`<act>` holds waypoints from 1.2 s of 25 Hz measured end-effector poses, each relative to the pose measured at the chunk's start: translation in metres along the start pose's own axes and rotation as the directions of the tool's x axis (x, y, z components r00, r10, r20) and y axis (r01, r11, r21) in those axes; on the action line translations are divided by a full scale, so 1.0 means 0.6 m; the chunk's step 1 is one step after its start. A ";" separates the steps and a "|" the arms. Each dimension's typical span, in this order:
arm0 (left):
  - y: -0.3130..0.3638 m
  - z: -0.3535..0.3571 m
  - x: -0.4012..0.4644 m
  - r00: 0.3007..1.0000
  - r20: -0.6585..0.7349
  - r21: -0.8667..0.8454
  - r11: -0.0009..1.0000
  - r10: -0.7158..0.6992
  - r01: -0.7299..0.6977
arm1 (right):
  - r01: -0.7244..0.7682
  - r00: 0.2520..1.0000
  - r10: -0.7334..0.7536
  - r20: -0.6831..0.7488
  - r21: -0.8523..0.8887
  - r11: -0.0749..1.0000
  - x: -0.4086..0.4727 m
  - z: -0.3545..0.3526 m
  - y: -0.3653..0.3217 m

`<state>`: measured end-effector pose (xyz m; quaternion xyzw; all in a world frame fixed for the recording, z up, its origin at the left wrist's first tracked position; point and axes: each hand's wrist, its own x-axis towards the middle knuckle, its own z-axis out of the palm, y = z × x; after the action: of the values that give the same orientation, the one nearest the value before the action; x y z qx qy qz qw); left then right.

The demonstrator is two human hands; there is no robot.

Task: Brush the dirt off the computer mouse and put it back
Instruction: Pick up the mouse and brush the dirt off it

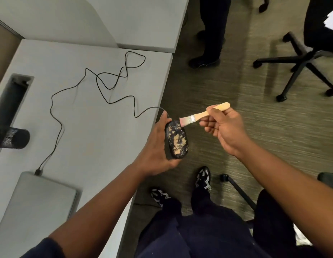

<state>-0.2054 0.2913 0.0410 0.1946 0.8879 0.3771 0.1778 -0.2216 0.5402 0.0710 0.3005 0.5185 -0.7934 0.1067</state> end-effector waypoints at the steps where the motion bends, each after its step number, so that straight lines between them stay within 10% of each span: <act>1: -0.003 0.001 -0.001 1.000 -0.003 0.004 1.000 0.008 -0.008 | 0.000 1.000 0.001 0.011 -0.017 1.000 0.003 0.001 0.003; 30: -0.005 0.006 -0.001 0.994 -0.092 0.039 0.998 0.057 -0.054 | 0.067 0.984 -0.049 0.172 -0.101 0.993 0.031 -0.001 0.004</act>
<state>-0.2039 0.2913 0.0363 0.2045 0.8961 0.3744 0.1221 -0.2350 0.5421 0.0582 0.2107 0.5576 -0.7901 0.1430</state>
